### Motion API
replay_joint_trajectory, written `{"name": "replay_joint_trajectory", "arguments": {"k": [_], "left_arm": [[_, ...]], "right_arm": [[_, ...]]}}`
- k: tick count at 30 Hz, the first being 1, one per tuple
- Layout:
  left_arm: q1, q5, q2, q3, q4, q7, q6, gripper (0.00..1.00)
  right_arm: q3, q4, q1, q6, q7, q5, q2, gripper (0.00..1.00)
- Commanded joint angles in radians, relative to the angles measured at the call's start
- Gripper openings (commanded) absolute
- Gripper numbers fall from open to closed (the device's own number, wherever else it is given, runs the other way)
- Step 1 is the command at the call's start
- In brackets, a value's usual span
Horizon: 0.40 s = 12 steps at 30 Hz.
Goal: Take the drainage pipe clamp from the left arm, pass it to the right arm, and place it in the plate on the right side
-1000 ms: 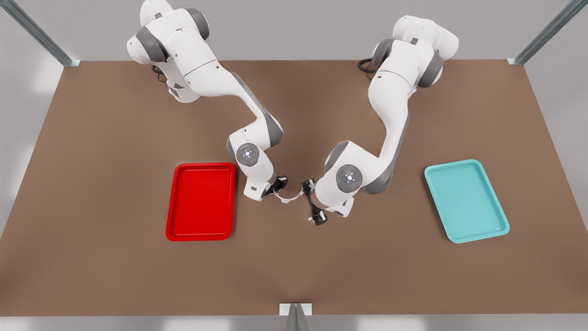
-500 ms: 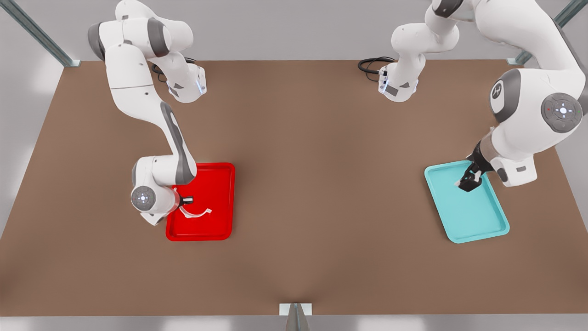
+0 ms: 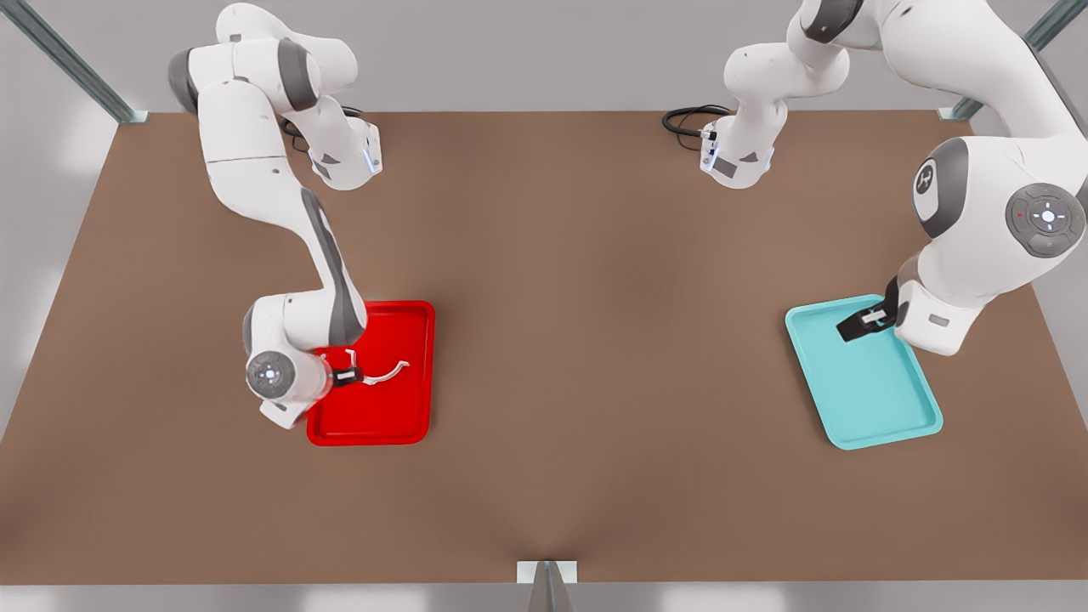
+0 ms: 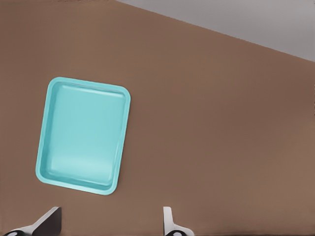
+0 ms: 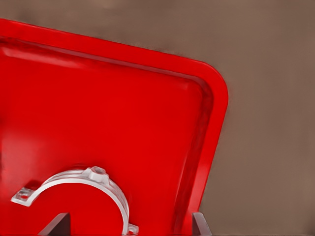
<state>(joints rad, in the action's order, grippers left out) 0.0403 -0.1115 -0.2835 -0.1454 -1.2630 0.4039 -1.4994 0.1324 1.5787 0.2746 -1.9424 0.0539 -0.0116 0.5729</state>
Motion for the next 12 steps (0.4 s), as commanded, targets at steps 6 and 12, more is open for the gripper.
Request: {"name": "replay_joint_trajectory", "arguments": {"k": [6, 12], "left_arm": [[0.001, -0.001, 0.001, 0.0, 0.0, -0.499, 0.002, 1.0], [0.0, 0.001, 0.001, 0.0, 0.0, -0.499, 0.004, 1.0]], "right_arm": [[0.093, -0.06, -0.002, 0.582, -0.072, 0.033, -0.438, 1.0], [0.101, -0.059, -0.029, 0.562, -0.095, 0.004, -0.492, 1.0]]}}
